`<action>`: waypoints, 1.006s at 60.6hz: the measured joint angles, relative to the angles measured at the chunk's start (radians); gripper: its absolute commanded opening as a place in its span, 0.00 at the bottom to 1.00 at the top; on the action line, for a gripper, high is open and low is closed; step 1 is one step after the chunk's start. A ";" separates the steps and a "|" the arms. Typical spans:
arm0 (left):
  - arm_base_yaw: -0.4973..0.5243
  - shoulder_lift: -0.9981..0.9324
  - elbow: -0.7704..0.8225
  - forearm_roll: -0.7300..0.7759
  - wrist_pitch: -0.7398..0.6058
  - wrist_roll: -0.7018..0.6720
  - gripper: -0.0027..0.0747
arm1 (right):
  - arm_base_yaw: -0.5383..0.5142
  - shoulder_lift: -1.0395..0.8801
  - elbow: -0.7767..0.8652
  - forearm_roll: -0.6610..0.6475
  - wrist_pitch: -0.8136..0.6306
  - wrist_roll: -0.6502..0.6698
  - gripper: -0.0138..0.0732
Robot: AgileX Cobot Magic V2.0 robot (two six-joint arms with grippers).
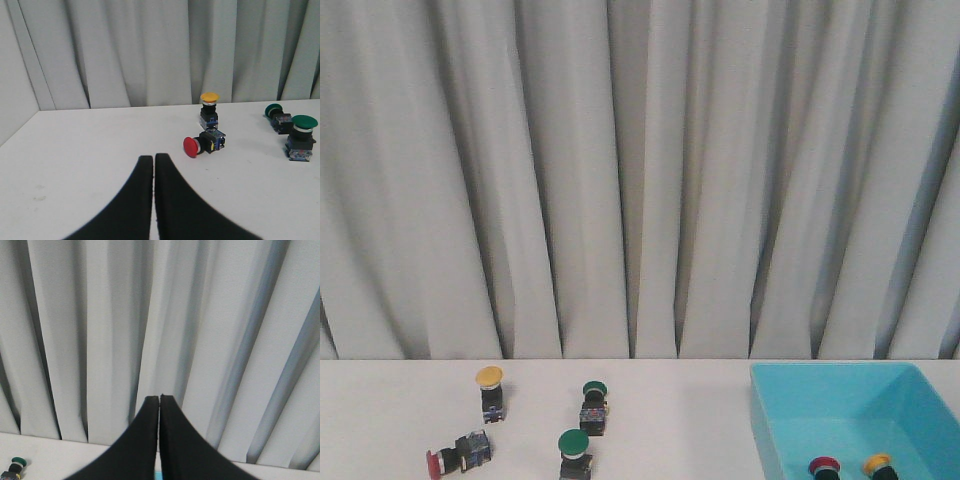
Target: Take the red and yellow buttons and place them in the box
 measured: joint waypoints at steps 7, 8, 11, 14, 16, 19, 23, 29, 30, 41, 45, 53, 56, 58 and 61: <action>0.000 0.000 0.000 0.000 0.001 0.000 0.03 | 0.000 0.000 0.000 0.000 0.000 0.000 0.15; 0.000 0.000 0.000 0.000 0.001 0.000 0.03 | 0.000 0.000 0.000 0.000 0.000 0.000 0.15; 0.000 0.000 0.000 0.000 0.001 0.000 0.03 | 0.000 0.000 0.000 0.000 0.000 0.000 0.15; 0.000 0.000 0.000 0.000 0.001 0.000 0.03 | 0.000 0.000 0.000 0.000 0.000 0.000 0.15; 0.000 0.000 0.000 0.000 0.001 0.000 0.03 | 0.000 0.000 0.000 0.000 0.000 0.000 0.15; 0.000 0.000 0.000 0.000 0.001 0.000 0.03 | 0.000 0.000 0.000 0.000 0.000 0.000 0.15; 0.000 0.000 0.000 0.000 0.001 0.000 0.03 | 0.000 0.000 0.000 0.000 0.000 0.000 0.15; 0.000 0.000 0.000 0.000 0.001 0.000 0.03 | 0.000 0.000 0.000 0.000 0.000 0.000 0.15; 0.000 0.000 0.000 0.000 0.001 0.000 0.03 | 0.000 0.000 0.000 0.000 0.000 0.000 0.15; 0.000 0.000 0.000 0.000 0.001 0.002 0.03 | 0.000 0.000 0.000 0.000 0.000 0.000 0.15; 0.000 0.000 0.000 0.000 0.001 0.002 0.03 | 0.000 0.000 0.000 0.000 0.000 0.000 0.15; 0.000 0.000 0.000 0.000 0.001 0.002 0.03 | 0.000 0.000 0.000 0.000 0.000 0.000 0.15; 0.000 0.000 0.000 0.000 0.001 0.002 0.03 | 0.000 0.000 0.000 0.000 0.000 0.000 0.15; 0.000 0.000 0.000 0.000 0.001 0.002 0.03 | 0.000 0.000 0.001 -0.004 -0.002 0.000 0.15; 0.000 0.000 0.000 0.000 0.001 0.002 0.03 | 0.000 -0.001 0.016 -0.025 -0.020 0.000 0.15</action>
